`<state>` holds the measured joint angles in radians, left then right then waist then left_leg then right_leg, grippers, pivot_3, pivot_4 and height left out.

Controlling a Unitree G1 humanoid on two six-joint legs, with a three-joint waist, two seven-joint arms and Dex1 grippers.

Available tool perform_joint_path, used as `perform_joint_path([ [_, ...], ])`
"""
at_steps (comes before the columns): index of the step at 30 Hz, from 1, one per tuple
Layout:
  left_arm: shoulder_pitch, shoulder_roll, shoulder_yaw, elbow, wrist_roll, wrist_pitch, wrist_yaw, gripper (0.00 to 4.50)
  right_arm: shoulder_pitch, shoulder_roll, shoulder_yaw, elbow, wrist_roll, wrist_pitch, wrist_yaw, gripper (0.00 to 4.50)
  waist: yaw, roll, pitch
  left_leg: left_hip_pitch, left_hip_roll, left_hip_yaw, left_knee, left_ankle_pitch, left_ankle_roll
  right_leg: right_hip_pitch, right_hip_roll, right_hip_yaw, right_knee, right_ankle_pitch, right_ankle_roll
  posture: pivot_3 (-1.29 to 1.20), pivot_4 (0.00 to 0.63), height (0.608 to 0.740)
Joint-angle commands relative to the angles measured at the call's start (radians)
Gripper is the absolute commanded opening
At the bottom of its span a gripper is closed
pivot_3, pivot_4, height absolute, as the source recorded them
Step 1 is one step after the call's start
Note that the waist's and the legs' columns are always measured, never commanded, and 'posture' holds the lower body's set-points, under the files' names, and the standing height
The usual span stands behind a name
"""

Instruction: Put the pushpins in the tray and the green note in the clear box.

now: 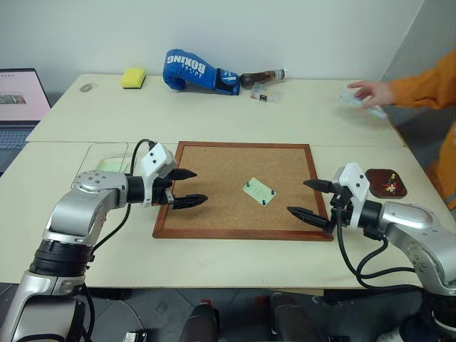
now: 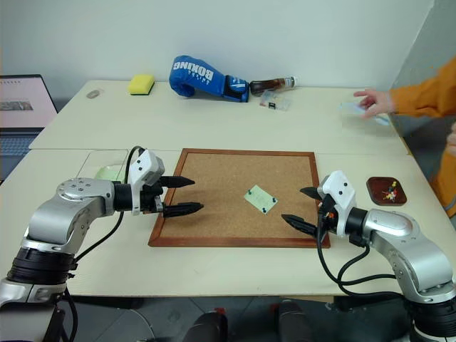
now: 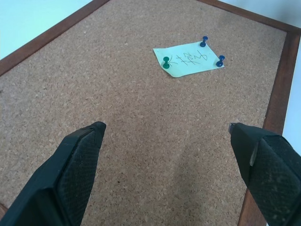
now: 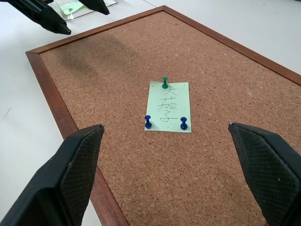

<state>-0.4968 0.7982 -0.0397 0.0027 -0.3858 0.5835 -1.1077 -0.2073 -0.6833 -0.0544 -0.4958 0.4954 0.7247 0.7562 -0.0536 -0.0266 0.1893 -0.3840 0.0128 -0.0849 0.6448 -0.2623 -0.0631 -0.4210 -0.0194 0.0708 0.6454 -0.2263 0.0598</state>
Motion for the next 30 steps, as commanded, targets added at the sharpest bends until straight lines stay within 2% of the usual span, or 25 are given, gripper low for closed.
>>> perform_joint_path([
  [1, -0.019, 0.006, 0.010, -0.008, 0.000, -0.014, -0.011, 4.47, -0.012, -0.002, -0.021, -0.018, 0.018, -0.010, -0.005, 4.50, 0.000, 0.000, 0.000, 0.000, 0.000, 0.000, 0.000, 0.000, 0.000, 0.000, 0.000, 0.000, 0.000, 0.000, 0.000, 0.00, 0.150, 0.740],
  [27, -0.016, -0.008, 0.014, -0.018, -0.015, -0.002, -0.011, 4.47, -0.021, -0.005, -0.019, -0.015, 0.016, -0.005, -0.004, 4.50, 0.000, 0.000, 0.000, 0.000, 0.000, 0.000, 0.000, 0.000, 0.000, 0.000, 0.000, 0.000, 0.001, 0.000, 0.000, 0.00, 0.150, 0.740],
  [30, -0.011, -0.023, 0.014, -0.024, -0.020, -0.004, -0.005, 4.10, -0.026, 0.002, -0.013, -0.016, 0.013, -0.004, -0.011, 4.50, 0.000, 0.000, 0.000, 0.000, 0.000, 0.000, 0.000, 0.000, 0.000, 0.000, 0.000, 0.000, 0.001, 0.000, 0.000, 0.00, 0.150, 0.740],
])
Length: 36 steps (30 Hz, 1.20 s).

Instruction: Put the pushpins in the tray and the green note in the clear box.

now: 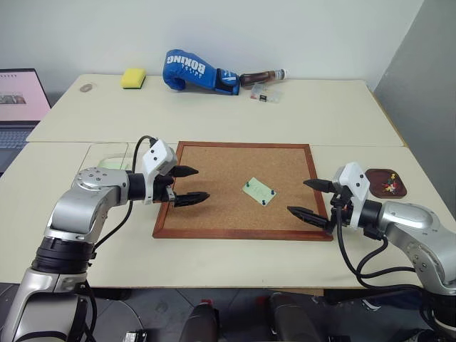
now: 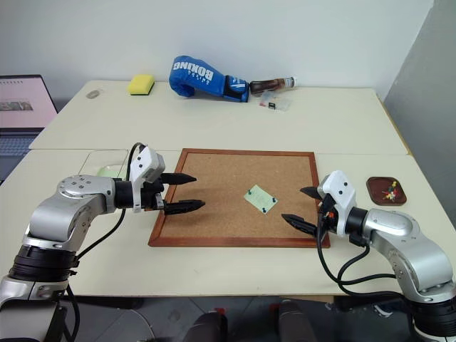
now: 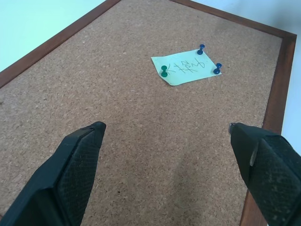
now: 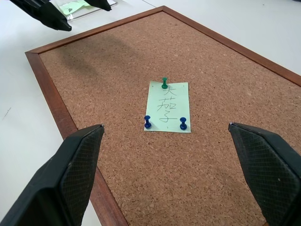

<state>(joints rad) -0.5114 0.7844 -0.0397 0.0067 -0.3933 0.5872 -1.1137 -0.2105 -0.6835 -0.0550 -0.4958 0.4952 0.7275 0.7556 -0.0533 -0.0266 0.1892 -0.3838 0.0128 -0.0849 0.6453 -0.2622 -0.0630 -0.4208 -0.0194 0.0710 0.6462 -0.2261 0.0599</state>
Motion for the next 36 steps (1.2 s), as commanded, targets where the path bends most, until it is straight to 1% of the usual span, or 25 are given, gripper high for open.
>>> perform_joint_path([
  [1, 0.014, -0.011, 0.005, -0.034, -0.004, -0.019, 0.000, 3.91, -0.024, 0.005, -0.007, -0.017, 0.011, -0.007, -0.015, 4.50, 0.000, 0.000, 0.000, 0.000, 0.000, 0.000, 0.000, 0.000, 0.000, 0.000, 0.000, 0.000, 0.000, 0.000, 0.000, 0.00, 0.150, 0.740],
  [5, 0.031, -0.038, -0.008, -0.036, 0.009, -0.041, 0.015, 3.28, -0.035, 0.018, 0.018, -0.009, -0.012, -0.014, -0.036, 4.50, 0.000, 0.000, 0.000, 0.001, 0.000, 0.000, 0.000, 0.000, 0.000, 0.000, 0.000, 0.000, 0.000, 0.000, 0.000, 0.00, 0.150, 0.740],
  [7, 0.041, -0.049, -0.034, -0.019, 0.047, -0.096, 0.018, 2.82, -0.052, 0.031, 0.039, 0.005, -0.032, -0.020, -0.055, 4.50, 0.000, 0.000, 0.000, 0.000, 0.000, 0.000, 0.000, 0.000, 0.000, 0.000, 0.000, 0.000, 0.001, 0.000, 0.000, 0.00, 0.150, 0.740],
  [8, 0.044, -0.060, -0.044, -0.009, 0.061, -0.115, 0.023, 2.69, -0.063, 0.040, 0.051, 0.011, -0.040, -0.022, -0.064, 4.50, 0.001, 0.000, 0.000, 0.001, 0.000, 0.000, 0.000, 0.000, 0.000, 0.000, 0.000, 0.000, 0.000, 0.000, 0.000, 0.00, 0.150, 0.740],
  [9, 0.044, -0.075, -0.048, 0.000, 0.067, -0.127, 0.033, 2.46, -0.075, 0.051, 0.063, 0.017, -0.047, -0.024, -0.073, 4.50, 0.000, 0.000, 0.000, 0.001, 0.000, 0.000, 0.001, 0.000, 0.000, 0.000, 0.000, 0.000, 0.000, 0.000, 0.000, 0.00, 0.150, 0.740],
  [12, 0.037, -0.114, -0.050, 0.019, 0.082, -0.152, 0.062, 1.92, -0.115, 0.087, 0.098, 0.039, -0.070, -0.025, -0.101, 4.50, 0.001, 0.000, 0.000, 0.001, 0.000, 0.000, 0.001, 0.000, 0.000, 0.001, 0.000, 0.000, 0.001, 0.000, 0.000, 0.00, 0.150, 0.740],
  [14, 0.032, -0.134, -0.050, 0.032, 0.089, -0.165, 0.075, 1.48, -0.142, 0.112, 0.119, 0.058, -0.085, -0.029, -0.117, 4.50, 0.000, 0.000, 0.000, 0.001, 0.000, 0.000, 0.001, 0.000, 0.000, 0.001, 0.000, 0.000, 0.001, 0.000, 0.000, 0.00, 0.150, 0.740],
  [18, 0.021, -0.159, -0.049, 0.044, 0.096, -0.179, 0.090, 0.62, -0.180, 0.153, 0.156, 0.112, -0.126, -0.054, -0.136, 4.50, 0.001, 0.000, 0.000, 0.001, 0.000, 0.000, 0.001, 0.000, 0.000, 0.001, 0.000, 0.000, 0.001, 0.001, 0.000, 0.00, 0.150, 0.740],
  [19, 0.018, -0.162, -0.049, 0.046, 0.097, -0.180, 0.091, 0.51, -0.186, 0.160, 0.161, 0.123, -0.133, -0.061, -0.138, 4.50, 0.001, 0.000, 0.000, 0.001, 0.000, 0.000, 0.001, 0.000, 0.000, 0.001, 0.000, 0.000, 0.001, 0.001, 0.000, 0.00, 0.150, 0.740],
  [21, 0.015, -0.169, -0.050, 0.044, 0.097, -0.181, 0.090, 0.04, -0.196, 0.175, 0.172, 0.144, -0.146, -0.073, -0.140, 4.50, 0.001, 0.000, 0.000, 0.001, 0.000, 0.000, 0.001, 0.000, 0.000, 0.001, 0.000, 0.000, 0.001, 0.001, 0.000, 0.00, 0.150, 0.740],
  [25, 0.030, -0.175, -0.066, 0.052, 0.119, -0.202, 0.092, 0.02, -0.206, 0.189, 0.189, 0.178, -0.171, -0.100, -0.130, 4.50, 0.001, 0.000, 0.000, 0.001, 0.000, 0.000, 0.000, 0.000, 0.000, 0.001, 0.000, 0.000, 0.001, 0.001, 0.000, 0.00, 0.150, 0.740],
  [29, 0.063, -0.193, -0.111, 0.066, 0.167, -0.228, 0.115, 0.02, -0.220, 0.204, 0.199, 0.210, -0.187, -0.120, -0.127, 4.50, 0.001, 0.000, 0.000, 0.001, 0.000, 0.000, 0.001, 0.000, 0.000, 0.001, 0.000, 0.000, 0.001, 0.001, 0.000, 0.00, 0.150, 0.740],
  [36, 0.080, -0.237, -0.167, 0.197, 0.250, -0.300, 0.137, 0.02, -0.249, 0.237, 0.214, 0.249, -0.215, -0.144, -0.125, 4.50, 0.002, 0.002, -0.001, 0.002, 0.000, 0.000, 0.001, 0.000, 0.000, 0.001, 0.000, 0.000, 0.002, 0.001, -0.001, 0.00, 0.150, 0.740],
])
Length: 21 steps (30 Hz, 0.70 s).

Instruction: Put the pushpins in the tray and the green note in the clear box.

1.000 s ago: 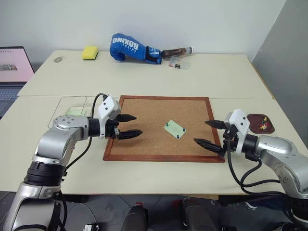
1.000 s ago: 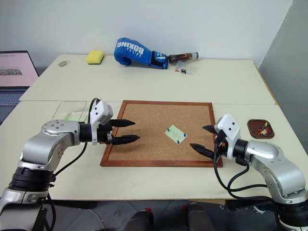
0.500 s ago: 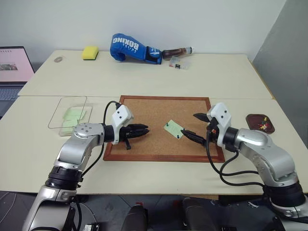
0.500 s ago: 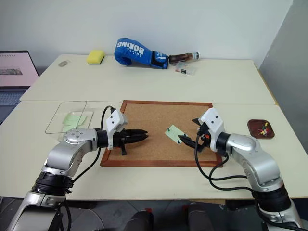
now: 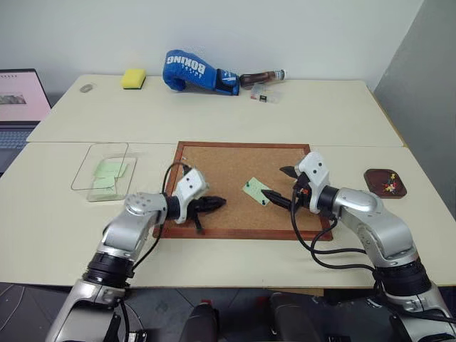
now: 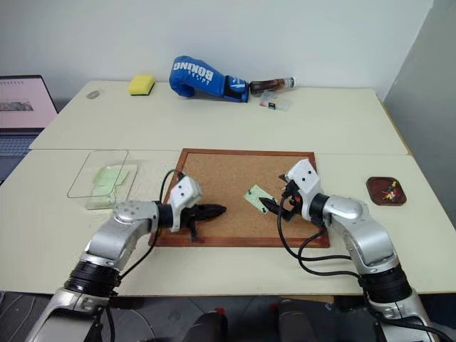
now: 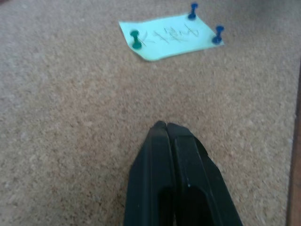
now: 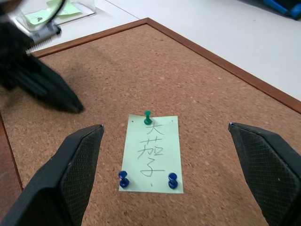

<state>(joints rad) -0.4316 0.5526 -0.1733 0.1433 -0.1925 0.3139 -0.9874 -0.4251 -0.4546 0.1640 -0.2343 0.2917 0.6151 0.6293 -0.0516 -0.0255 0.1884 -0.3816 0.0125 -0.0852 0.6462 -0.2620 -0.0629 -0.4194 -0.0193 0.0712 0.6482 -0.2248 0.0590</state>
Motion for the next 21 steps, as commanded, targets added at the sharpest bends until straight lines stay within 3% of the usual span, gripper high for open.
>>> perform_joint_path([
  [1, -0.002, -0.005, -0.040, 0.076, 0.059, -0.036, 0.008, 0.02, -0.038, 0.012, -0.004, -0.009, -0.015, -0.034, -0.001, 4.50, 0.001, 0.001, -0.001, 0.000, 0.000, 0.000, 0.000, 0.000, 0.000, 0.000, 0.000, 0.000, 0.000, 0.000, 0.001, 0.00, 0.150, 0.740],
  [8, -0.034, -0.005, -0.057, 0.136, 0.087, -0.079, -0.010, 0.02, -0.047, 0.023, 0.025, 0.019, -0.051, -0.047, 0.001, 4.50, 0.002, 0.002, -0.002, 0.015, 0.000, 0.000, 0.000, 0.000, 0.000, 0.015, 0.000, 0.000, -0.002, -0.003, -0.004, 0.00, 0.150, 0.740],
  [21, -0.065, -0.012, -0.056, 0.144, 0.082, -0.081, -0.029, 0.02, -0.112, 0.057, 0.096, 0.140, -0.105, -0.039, 0.031, 4.50, 0.002, 0.002, -0.002, 0.016, 0.000, 0.000, 0.000, 0.001, 0.002, 0.015, 0.000, 0.001, 0.000, -0.003, -0.004, 0.00, 0.150, 0.740],
])
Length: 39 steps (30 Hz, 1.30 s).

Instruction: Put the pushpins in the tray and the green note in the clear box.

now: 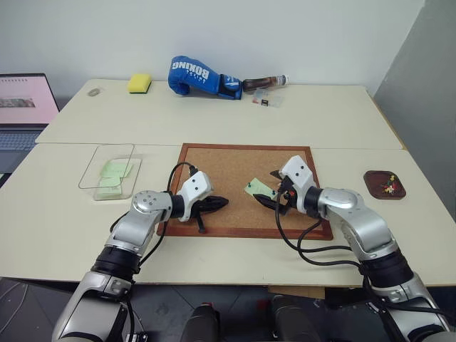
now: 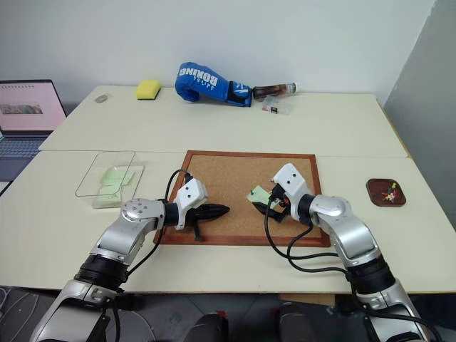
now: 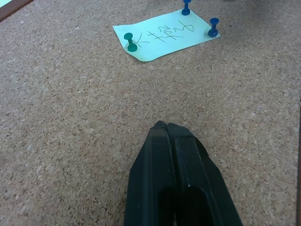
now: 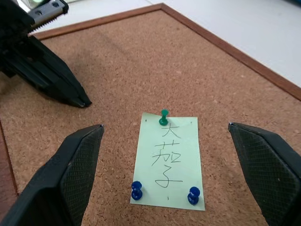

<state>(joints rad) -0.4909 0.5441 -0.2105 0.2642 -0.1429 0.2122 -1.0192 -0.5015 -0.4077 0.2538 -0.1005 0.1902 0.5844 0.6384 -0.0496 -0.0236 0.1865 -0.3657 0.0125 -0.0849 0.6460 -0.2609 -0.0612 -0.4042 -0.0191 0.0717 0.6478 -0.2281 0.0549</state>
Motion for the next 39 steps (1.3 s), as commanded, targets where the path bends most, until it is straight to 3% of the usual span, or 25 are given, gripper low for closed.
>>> perform_joint_path([
  [1, -0.007, -0.003, -0.017, 0.024, 0.032, 0.019, 0.003, 0.02, -0.041, 0.013, 0.012, 0.015, -0.007, -0.008, 0.027, 4.50, 0.000, 0.000, 0.000, 0.000, 0.000, 0.000, 0.000, 0.000, 0.000, 0.000, 0.000, 0.000, 0.000, 0.000, 0.000, 0.00, 0.150, 0.740],
  [20, -0.007, 0.027, 0.001, 0.023, 0.032, 0.021, -0.012, 0.02, -0.167, 0.142, 0.003, 0.311, -0.050, -0.098, 0.034, 4.50, -0.005, 0.000, 0.000, 0.000, 0.000, 0.000, -0.001, 0.000, 0.000, -0.001, 0.000, 0.000, -0.001, 0.001, 0.001, 0.00, 0.150, 0.740],
  [39, 0.002, 0.033, -0.003, 0.010, 0.035, 0.032, -0.006, 0.00, -0.239, 0.199, -0.015, 0.476, -0.070, -0.198, 0.044, 0.88, -0.011, 0.000, 0.000, 0.000, 0.000, 0.000, -0.002, 0.000, 0.000, -0.002, 0.000, 0.000, -0.001, 0.002, 0.003, 0.00, 0.150, 0.740],
])
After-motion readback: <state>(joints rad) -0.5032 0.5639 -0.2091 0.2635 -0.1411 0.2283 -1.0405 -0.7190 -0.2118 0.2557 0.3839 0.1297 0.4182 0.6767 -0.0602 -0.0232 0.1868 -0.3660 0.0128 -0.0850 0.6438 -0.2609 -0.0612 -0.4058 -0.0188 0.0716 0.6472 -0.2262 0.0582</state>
